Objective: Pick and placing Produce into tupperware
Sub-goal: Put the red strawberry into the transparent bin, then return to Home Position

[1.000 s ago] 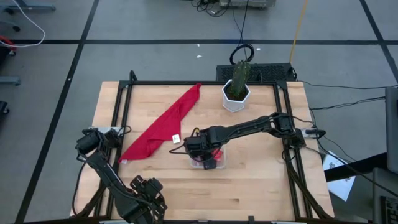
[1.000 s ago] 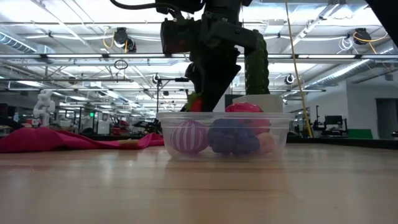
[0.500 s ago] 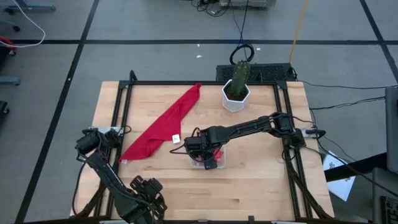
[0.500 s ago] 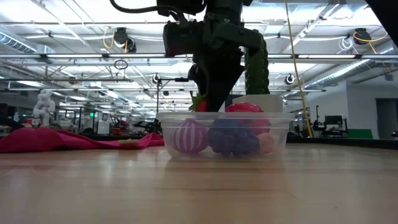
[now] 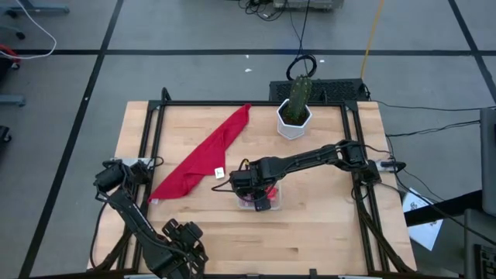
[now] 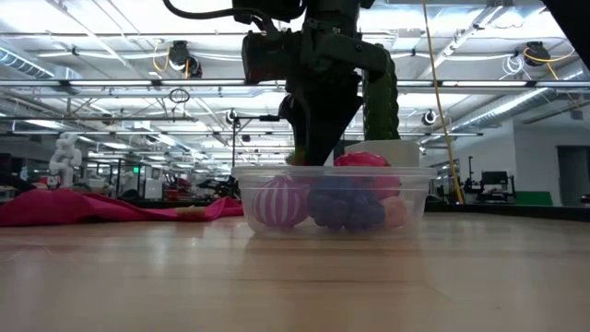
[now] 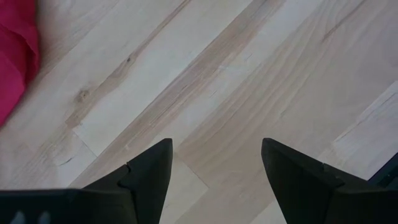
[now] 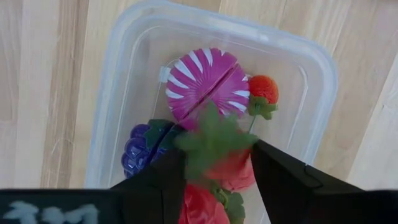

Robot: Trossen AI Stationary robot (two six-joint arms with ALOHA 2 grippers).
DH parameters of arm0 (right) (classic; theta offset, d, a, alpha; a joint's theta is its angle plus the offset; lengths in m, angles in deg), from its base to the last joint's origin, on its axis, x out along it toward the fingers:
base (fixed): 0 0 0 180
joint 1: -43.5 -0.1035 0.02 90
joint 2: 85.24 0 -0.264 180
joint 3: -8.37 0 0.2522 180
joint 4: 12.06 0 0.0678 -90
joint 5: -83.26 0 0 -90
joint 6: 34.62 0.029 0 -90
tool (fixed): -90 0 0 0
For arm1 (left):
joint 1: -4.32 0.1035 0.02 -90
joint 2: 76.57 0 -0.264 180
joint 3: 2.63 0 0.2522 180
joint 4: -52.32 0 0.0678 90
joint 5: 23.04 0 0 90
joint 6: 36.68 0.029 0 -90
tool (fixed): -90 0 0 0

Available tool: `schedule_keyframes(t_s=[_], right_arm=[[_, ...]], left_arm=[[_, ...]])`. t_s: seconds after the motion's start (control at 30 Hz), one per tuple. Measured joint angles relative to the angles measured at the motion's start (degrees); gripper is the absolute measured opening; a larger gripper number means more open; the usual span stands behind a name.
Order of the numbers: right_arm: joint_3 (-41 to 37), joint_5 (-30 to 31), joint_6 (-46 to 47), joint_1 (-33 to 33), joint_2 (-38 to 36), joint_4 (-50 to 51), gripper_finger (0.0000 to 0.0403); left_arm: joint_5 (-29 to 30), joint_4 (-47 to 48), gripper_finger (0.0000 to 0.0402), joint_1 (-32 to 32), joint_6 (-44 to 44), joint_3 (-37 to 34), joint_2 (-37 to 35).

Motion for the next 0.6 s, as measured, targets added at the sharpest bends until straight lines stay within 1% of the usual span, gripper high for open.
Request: schedule_keyframes(t_s=[0.2, 0.43, 0.6], right_arm=[[0.00, 0.02, -0.03, 0.00, 0.00, -0.26, 0.0184], [-0.04, 0.02, -2.87, 0.00, -0.50, -0.20, 0.0185], [-0.04, 0.02, -2.80, 0.00, -3.37, -0.24, 0.0185]], left_arm=[[-0.02, 0.00, 0.0253, 0.00, 0.02, 0.00, 0.00], [0.51, 0.00, 0.0253, 0.00, 0.02, 0.00, 0.00], [0.98, 0.00, 0.0253, 0.00, 0.09, 0.00, 0.00]])
